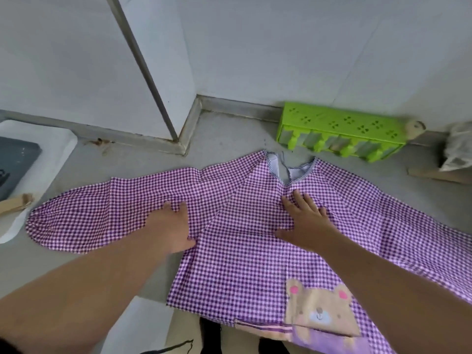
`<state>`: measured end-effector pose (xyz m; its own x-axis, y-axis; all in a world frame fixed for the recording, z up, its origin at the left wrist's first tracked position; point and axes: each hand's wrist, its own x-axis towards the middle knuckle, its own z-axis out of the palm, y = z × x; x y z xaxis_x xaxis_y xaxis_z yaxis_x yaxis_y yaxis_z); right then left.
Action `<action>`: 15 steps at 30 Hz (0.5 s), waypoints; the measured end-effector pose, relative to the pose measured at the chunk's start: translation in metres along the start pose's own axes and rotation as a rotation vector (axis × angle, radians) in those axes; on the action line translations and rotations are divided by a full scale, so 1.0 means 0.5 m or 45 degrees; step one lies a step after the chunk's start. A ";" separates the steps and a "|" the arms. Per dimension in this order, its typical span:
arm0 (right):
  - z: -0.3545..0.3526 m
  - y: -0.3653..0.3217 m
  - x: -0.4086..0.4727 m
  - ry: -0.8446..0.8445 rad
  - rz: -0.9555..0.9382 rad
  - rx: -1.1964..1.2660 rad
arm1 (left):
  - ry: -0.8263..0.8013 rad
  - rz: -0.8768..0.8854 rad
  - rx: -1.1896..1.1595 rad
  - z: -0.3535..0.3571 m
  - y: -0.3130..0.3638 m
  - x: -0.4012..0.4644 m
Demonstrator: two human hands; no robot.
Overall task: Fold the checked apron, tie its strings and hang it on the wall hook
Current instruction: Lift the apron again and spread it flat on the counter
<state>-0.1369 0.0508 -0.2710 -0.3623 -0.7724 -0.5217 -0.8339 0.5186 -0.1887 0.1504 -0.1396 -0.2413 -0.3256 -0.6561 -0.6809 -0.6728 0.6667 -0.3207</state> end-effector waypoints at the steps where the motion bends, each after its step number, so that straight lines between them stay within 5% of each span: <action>1: -0.006 0.002 0.005 0.023 -0.042 0.024 | -0.033 -0.027 0.012 -0.001 -0.006 0.007; 5: -0.012 0.028 -0.009 0.185 0.150 0.019 | -0.052 -0.049 -0.005 -0.030 -0.012 0.017; 7: -0.007 0.047 -0.027 0.094 0.261 0.028 | 0.077 0.121 -0.028 -0.052 0.020 0.015; 11: -0.014 0.070 -0.047 0.073 0.241 -0.013 | 0.396 0.517 -0.011 -0.081 0.116 0.005; 15: -0.047 0.061 -0.029 0.240 0.136 0.024 | 0.301 0.495 0.072 -0.070 0.158 0.016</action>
<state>-0.1666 0.0692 -0.2496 -0.5214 -0.7665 -0.3749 -0.7791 0.6068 -0.1571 0.0714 -0.1045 -0.2492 -0.6938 -0.4115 -0.5911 -0.4353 0.8934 -0.1110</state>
